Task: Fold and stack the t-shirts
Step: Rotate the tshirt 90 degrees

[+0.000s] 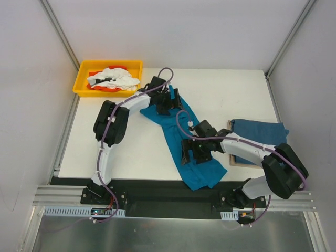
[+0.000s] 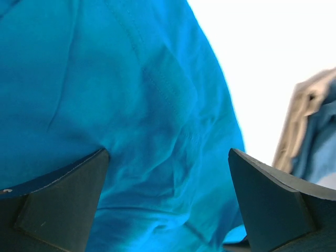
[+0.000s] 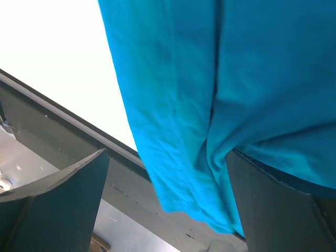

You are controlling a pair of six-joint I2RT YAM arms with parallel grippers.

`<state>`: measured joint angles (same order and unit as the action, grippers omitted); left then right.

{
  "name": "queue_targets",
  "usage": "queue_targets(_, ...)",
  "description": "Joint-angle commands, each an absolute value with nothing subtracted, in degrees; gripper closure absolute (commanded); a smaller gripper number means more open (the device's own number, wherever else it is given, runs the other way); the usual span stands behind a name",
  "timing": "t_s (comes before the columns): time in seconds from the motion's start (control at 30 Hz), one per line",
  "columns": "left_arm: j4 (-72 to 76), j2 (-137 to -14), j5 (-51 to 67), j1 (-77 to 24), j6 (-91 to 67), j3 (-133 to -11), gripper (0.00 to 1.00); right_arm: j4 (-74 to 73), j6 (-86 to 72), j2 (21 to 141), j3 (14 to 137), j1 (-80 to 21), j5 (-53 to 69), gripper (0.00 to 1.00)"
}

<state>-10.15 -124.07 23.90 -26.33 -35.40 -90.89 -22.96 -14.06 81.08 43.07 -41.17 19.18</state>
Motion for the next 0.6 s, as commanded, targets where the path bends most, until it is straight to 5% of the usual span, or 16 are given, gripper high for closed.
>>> queue_targets(0.0,-12.4,-134.1,30.5,-28.5,-35.8,-100.3,0.01,-22.1,-12.5,83.1,46.8,-41.8,20.1,0.03)
queue_targets(0.23,-15.5,-141.7,40.4,-28.3,-34.4,-118.5,0.0,-25.9,-10.2,83.0,49.9,-41.7,16.2,0.03)
queue_targets(0.57,-18.4,-119.1,33.1,-28.3,-24.0,-104.8,0.01,-31.6,-7.6,77.8,55.0,-41.7,1.6,0.03)
